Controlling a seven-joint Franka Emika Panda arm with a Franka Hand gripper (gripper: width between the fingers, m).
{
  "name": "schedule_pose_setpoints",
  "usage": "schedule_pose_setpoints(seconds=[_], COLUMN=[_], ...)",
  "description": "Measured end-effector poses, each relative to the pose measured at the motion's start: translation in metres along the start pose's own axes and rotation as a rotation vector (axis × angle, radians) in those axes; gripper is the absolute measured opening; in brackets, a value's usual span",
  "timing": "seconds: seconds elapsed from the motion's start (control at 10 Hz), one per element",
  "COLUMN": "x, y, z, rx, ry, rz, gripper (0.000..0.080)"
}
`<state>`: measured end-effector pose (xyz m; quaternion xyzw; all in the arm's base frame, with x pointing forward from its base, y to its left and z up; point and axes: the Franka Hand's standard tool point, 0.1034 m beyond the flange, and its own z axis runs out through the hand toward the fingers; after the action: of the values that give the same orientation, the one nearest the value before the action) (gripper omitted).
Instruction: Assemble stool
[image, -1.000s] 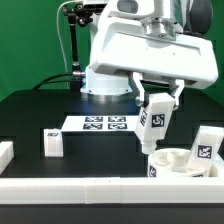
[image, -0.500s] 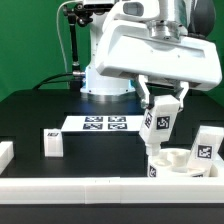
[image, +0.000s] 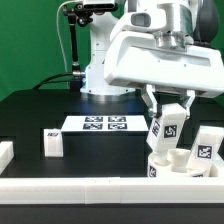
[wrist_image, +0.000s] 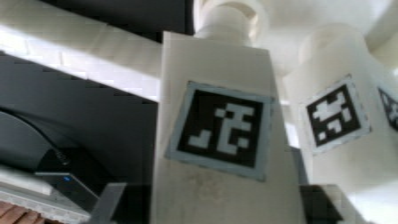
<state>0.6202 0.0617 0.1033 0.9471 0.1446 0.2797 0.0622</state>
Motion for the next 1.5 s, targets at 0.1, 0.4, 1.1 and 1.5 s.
schedule_pose_setpoints(seconds=[0.1,0.4,1.1,1.5], x=[0.000,0.000,-0.011,-0.015], y=[-0.001,-0.001,0.004,-0.001], z=[0.001,0.002,0.010,0.012], rx=[0.001,0.000,-0.006,-0.009], ry=[0.000,0.001,-0.019,-0.002], rz=[-0.003,-0.005,-0.017,-0.019], gripper=[0.0327,0.0327,0.0327,0.0327])
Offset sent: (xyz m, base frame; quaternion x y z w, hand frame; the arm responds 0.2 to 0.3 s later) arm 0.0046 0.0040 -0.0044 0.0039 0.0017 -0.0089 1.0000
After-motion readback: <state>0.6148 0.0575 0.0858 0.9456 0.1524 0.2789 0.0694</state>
